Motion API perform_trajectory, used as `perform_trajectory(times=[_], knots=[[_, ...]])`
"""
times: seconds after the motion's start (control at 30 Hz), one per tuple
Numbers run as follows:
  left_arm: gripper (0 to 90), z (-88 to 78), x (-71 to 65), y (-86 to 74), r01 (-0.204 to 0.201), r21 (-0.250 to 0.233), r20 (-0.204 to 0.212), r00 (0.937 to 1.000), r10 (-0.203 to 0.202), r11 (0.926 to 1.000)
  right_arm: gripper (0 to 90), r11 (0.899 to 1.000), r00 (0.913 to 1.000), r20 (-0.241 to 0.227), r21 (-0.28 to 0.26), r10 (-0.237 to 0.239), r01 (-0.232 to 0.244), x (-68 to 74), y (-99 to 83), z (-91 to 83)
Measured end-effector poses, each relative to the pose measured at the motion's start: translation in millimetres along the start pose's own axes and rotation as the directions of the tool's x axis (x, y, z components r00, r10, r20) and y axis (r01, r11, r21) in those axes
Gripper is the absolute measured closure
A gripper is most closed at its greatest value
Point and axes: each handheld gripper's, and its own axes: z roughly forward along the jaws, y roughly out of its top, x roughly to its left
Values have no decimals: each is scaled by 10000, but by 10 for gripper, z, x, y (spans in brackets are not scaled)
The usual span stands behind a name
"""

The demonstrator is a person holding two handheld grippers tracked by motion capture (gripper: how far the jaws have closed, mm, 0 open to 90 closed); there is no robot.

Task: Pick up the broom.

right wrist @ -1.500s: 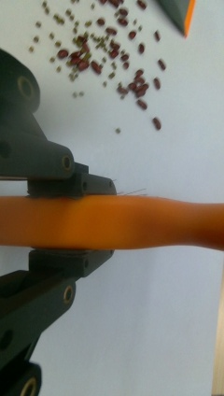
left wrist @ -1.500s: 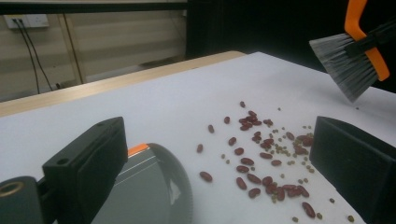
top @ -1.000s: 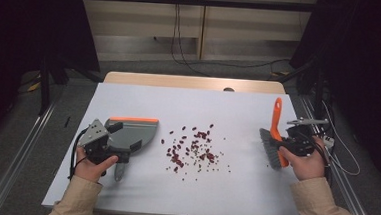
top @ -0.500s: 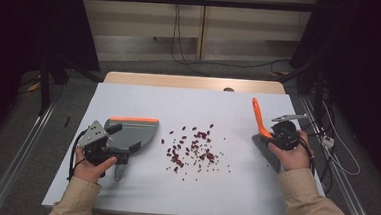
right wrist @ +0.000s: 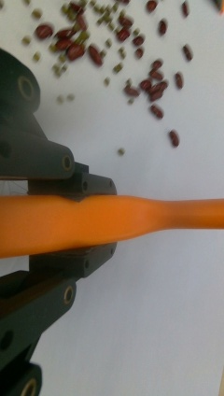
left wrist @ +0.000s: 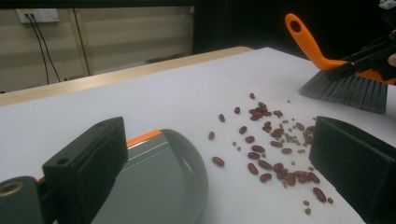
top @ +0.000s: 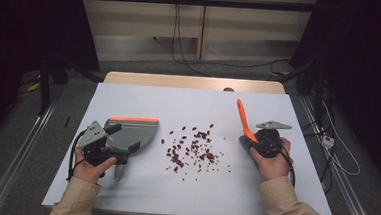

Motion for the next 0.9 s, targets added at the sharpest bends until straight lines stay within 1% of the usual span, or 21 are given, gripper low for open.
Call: perform_trajectory(times=[0.03, 0.07, 0.1, 0.13, 0.17, 0.23, 0.27, 0.3, 0.33, 0.37, 0.43, 0.5, 0.53, 0.57, 0.6, 0.7, 0.73, 0.8, 0.83, 0.87, 0.9], knots=[[43, 3, 1, -2, 5, -25, 6, 10000, -5, 10000, 711, 10000, 10000, -81, -69, 47, -47, 48, 13, 20], [43, 3, 0, -1, -2, 3, -4, 10000, 2, 10000, 711, 9999, 9999, -51, -60, -106, 106, 107, 31, 44], [43, 9, -3, -3, 14, -15, 13, 10000, -14, 10000, 711, 9998, 9999, -63, -131, -121, 120, 165, 46, 68], [43, 11, 2, -3, -77, 25, 38, 10000, 77, 10000, 711, 9997, 9997, -205, -189, -160, 156, 218, 66, 97], [44, 13, 1, -5, -58, 42, 39, 10000, 58, 10000, 711, 9995, 9994, -211, -151, -285, 282, 276, 88, 123], [43, 17, -2, -9, -6, 69, 45, 10000, 6, 10000, 711, 9993, 9984, -470, -205, -310, 300, 377, 130, 179], [43, 19, -2, -11, -21, 67, 37, 10000, 21, 10000, 712, 9991, 9981, -524, -291, -317, 302, 418, 152, 195], [43, 20, -1, -14, -25, 73, 33, 10000, 25, 10000, 711, 9986, 9970, -735, -483, -244, 209, 449, 172, 200], [43, 18, 3, -16, -24, 95, 46, 10000, 24, 10000, 712, 9982, 9964, -824, -567, -215, 169, 479, 200, 193], [43, 17, 5, -19, -23, 109, 46, 10000, 22, 9999, 711, 9969, 9959, -841, -741, -318, 256, 499, 230, 177], [43, 12, 7, -21, -36, 102, 59, 10000, 36, 9999, 711, 9952, 9950, -921, -931, -396, 310, 492, 282, 136], [43, 4, 4, -23, 16, 58, 38, 10000, -16, 10000, 711, 9943, 9948, -885, -974, -511, 424, 431, 305, 102], [43, 3, 7, -26, 25, 28, 50, 10000, -25, 10000, 710, 9947, 9954, -814, -940, -498, 421, 387, 307, 87], [43, -2, 17, -26, -82, 56, 26, 10000, 82, 10000, 710, 9948, 9964, -701, -926, -487, 421, 335, 303, 76], [43, -6, 16, -29, -31, 84, 19, 10000, 31, 10000, 710, 9957, 9973, -583, -834, -456, 407, 281, 294, 74], [43, -10, 20, -36, 4, 120, -13, 10000, -4, 9999, 709, 9978, 9987, -346, -563, -383, 363, 149, 247, 131], [43, -10, 23, -37, 32, 92, -10, 10000, -32, 10000, 709, 9985, 9990, -311, -454, -321, 307, 131, 226, 162], [43, -11, 28, -36, 29, 77, -3, 10000, -29, 10000, 703, 9982, 9981, -200, -156, -588, 585, 142, 196, 219], [43, -10, 31, -37, 68, 103, -15, 10000, -68, 9999, 698, 9976, 9974, -230, -66, -684, 683, 156, 186, 236], [44, -7, 34, -40, 88, 146, -8, 10000, -88, 9999, 688, 9973, 9969, -285, -120, -729, 726, 174, 186, 238], [43, -3, 36, -46, 94, 133, -22, 10000, -94, 9999, 657, 9962, 9954, -421, -85, -864, 861, 186, 194, 238]])
